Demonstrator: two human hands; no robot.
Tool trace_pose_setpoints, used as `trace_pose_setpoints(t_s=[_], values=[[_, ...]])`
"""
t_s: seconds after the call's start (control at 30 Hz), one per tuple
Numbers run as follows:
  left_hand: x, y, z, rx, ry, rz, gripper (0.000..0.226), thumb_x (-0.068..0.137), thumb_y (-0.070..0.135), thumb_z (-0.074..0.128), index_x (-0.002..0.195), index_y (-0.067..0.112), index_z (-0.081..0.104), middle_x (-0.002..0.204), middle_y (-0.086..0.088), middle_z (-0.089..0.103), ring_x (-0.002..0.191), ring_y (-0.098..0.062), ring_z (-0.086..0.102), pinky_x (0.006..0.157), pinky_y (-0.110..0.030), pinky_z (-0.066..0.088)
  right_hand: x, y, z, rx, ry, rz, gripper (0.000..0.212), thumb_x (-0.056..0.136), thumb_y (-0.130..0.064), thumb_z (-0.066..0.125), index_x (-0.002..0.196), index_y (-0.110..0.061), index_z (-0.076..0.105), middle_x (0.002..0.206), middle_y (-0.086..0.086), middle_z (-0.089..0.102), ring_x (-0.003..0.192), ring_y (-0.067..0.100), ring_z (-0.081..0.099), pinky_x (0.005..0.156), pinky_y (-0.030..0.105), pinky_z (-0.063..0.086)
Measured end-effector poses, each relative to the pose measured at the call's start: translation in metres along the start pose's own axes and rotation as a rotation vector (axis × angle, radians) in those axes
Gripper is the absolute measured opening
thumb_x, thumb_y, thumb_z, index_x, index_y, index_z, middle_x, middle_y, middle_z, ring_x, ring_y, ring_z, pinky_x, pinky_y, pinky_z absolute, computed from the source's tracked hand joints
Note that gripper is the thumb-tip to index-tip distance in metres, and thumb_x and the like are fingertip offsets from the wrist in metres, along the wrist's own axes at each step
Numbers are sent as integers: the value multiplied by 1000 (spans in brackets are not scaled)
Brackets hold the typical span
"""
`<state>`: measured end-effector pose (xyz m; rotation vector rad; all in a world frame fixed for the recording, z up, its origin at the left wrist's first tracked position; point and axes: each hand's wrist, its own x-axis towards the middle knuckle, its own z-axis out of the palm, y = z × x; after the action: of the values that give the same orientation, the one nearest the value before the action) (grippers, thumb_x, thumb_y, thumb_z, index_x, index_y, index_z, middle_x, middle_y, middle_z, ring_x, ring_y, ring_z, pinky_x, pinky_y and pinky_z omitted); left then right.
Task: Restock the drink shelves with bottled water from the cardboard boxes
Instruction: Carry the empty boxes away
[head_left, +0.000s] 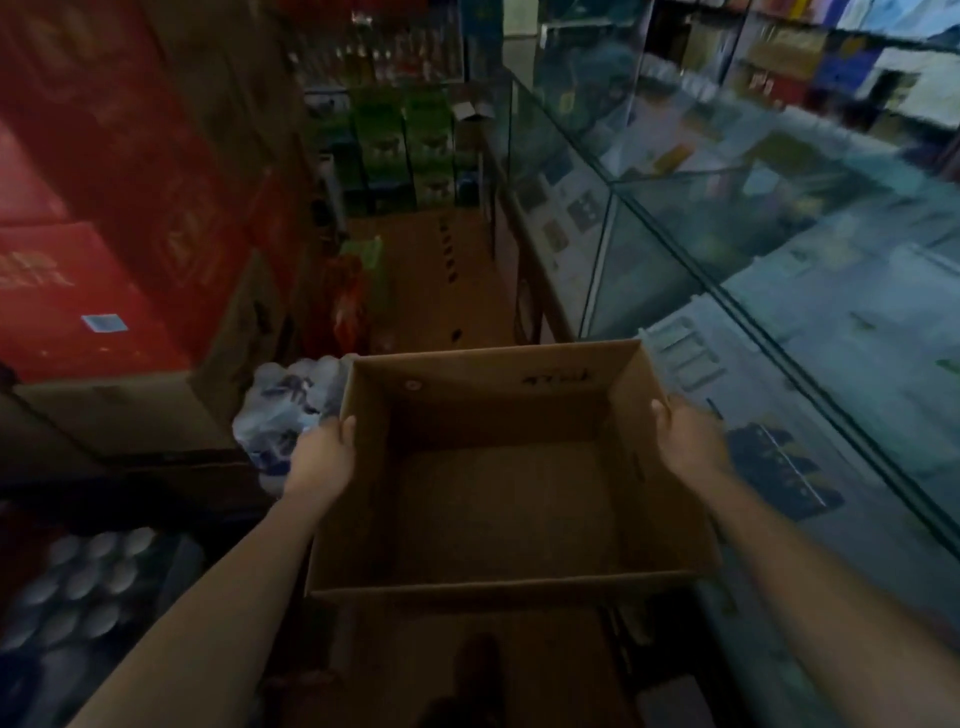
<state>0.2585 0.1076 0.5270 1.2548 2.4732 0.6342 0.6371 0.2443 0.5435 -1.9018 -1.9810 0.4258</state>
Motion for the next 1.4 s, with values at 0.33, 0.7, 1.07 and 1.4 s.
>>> trace_pose_setpoints(t_s=[0.33, 0.7, 1.07, 1.4], values=[[146, -5, 98, -29, -76, -216, 30, 103, 30, 31, 94, 8, 49, 82, -11, 54, 75, -25, 54, 68, -36, 37, 150, -9, 121, 93, -160, 92, 33, 103, -23, 35, 109, 1, 56, 93, 19, 60, 89, 31, 60, 71, 31, 35], [251, -97, 297, -65, -196, -411, 31, 102, 36, 29, 98, 11, 48, 85, -12, 59, 76, -32, 60, 72, -40, 48, 234, 72, 338, 36, -324, 136, 32, 101, -25, 39, 117, -1, 52, 79, 20, 60, 55, 24, 53, 47, 26, 29], [302, -214, 445, 131, -211, -450, 39, 103, 27, 29, 117, -4, 47, 114, -36, 55, 103, -52, 53, 87, -46, 42, 250, 120, 532, 35, -492, 235, 35, 102, -29, 37, 115, 1, 49, 93, 24, 58, 82, 39, 58, 66, 33, 35], [316, -251, 482, 141, -163, -511, 41, 103, 22, 32, 114, -14, 50, 116, -40, 53, 107, -54, 51, 91, -46, 40, 251, 126, 592, -61, -632, 203, 38, 102, -23, 36, 125, 6, 44, 105, 29, 58, 89, 42, 58, 65, 32, 36]])
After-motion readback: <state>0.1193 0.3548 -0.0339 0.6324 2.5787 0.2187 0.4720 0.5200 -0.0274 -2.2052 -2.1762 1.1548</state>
